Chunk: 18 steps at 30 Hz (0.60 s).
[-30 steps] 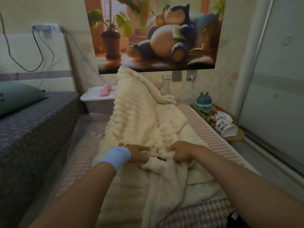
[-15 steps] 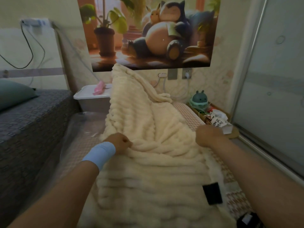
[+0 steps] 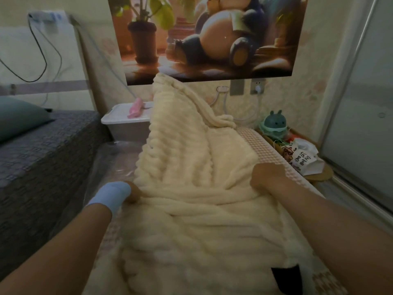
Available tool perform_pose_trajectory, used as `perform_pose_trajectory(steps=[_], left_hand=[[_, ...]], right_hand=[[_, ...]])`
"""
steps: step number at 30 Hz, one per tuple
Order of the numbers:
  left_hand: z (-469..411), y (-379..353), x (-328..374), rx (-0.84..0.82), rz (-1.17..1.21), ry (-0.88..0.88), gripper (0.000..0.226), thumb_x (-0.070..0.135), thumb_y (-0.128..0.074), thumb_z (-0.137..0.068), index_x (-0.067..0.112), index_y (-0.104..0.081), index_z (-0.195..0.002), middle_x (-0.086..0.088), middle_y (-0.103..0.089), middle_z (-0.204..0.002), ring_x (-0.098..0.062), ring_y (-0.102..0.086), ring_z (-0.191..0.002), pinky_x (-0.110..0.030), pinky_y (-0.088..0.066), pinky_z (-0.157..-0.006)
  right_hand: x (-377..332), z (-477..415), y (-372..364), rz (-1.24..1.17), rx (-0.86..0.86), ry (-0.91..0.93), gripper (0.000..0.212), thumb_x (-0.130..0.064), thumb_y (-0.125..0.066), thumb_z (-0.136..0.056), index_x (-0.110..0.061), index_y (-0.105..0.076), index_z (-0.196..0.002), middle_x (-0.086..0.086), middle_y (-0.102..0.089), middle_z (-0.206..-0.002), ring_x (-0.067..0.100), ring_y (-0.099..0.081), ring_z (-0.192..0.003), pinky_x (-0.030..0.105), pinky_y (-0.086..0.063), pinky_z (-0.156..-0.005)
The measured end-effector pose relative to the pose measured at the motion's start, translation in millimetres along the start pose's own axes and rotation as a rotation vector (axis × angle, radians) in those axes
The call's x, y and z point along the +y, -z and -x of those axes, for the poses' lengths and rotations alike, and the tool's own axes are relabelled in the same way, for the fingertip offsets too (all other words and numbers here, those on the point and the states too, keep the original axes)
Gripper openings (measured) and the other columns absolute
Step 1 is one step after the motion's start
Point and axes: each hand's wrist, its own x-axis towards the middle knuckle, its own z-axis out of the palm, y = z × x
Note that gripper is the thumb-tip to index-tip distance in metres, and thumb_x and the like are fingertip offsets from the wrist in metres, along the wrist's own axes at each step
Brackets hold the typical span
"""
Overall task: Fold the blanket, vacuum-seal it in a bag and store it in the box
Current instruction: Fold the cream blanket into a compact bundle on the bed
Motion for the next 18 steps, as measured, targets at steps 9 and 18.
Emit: perform_pose_trajectory(steps=[9,18], left_hand=[[-95,67,84,0.457,0.599,-0.135,0.081,0.046,-0.061,-0.086,0.015,-0.020,-0.150,-0.012,-0.034,-0.150,-0.038,-0.036,-0.134,-0.051,-0.035,-0.107],[-153,128,86,0.625,0.350,-0.056,0.044,0.036,-0.034,-0.094,0.012,-0.059,-0.122,-0.018,-0.057,-0.128,-0.040,-0.054,-0.116,-0.048,-0.044,-0.096]], right_hand=[[-30,-107,7,-0.397,-0.035,-0.129,0.084,-0.062,-0.043,-0.094,-0.016,-0.013,-0.158,0.015,-0.023,-0.161,0.038,-0.032,-0.143,0.048,-0.030,-0.113],[-23,-196,40,-0.497,0.521,-0.006,0.023,-0.020,-0.047,-0.098,-0.019,-0.066,-0.109,0.007,-0.062,-0.121,0.026,-0.059,-0.109,0.037,-0.047,-0.091]])
